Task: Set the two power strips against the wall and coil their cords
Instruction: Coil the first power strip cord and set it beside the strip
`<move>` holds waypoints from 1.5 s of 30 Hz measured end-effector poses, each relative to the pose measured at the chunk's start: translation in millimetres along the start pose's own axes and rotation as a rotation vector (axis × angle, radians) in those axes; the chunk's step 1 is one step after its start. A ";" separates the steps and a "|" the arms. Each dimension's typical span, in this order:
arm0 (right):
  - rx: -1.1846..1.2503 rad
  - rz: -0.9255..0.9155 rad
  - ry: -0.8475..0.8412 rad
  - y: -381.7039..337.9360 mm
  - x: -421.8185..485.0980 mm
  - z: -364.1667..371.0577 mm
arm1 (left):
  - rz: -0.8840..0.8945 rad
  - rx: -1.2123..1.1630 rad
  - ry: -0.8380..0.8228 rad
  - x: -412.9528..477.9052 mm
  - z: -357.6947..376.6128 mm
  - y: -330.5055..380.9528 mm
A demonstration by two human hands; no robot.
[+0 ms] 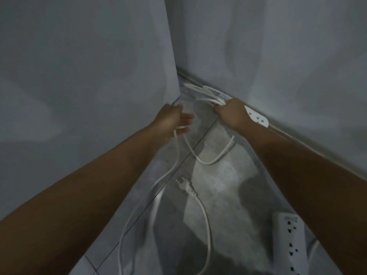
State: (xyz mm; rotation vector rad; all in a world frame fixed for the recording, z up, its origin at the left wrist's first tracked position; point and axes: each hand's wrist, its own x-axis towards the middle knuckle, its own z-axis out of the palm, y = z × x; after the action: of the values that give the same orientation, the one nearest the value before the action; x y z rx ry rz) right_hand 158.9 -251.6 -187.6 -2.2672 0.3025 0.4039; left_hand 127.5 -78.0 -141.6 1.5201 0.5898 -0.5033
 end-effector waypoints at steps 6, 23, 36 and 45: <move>0.296 0.029 -0.117 1.6 -5.8 -8.0 | -0.152 -0.432 -0.059 21.0 26.0 -7.3; 0.111 -0.049 -0.466 -5.3 -8.5 -14.5 | -0.126 -0.653 -0.064 34.3 49.4 35.6; 0.557 0.164 -0.362 -12.0 -2.6 -2.5 | -0.515 0.981 -0.783 3.7 -0.6 -82.2; 0.584 0.183 -0.284 -10.2 3.9 -23.0 | -0.711 0.161 -0.801 1.3 -32.4 -59.4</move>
State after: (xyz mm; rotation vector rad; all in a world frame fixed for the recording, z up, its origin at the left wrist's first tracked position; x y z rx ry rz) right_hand 170.4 -262.5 -167.7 -1.5953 0.4192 0.6333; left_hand 88.9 -45.5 -186.8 1.0777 0.4352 -1.6396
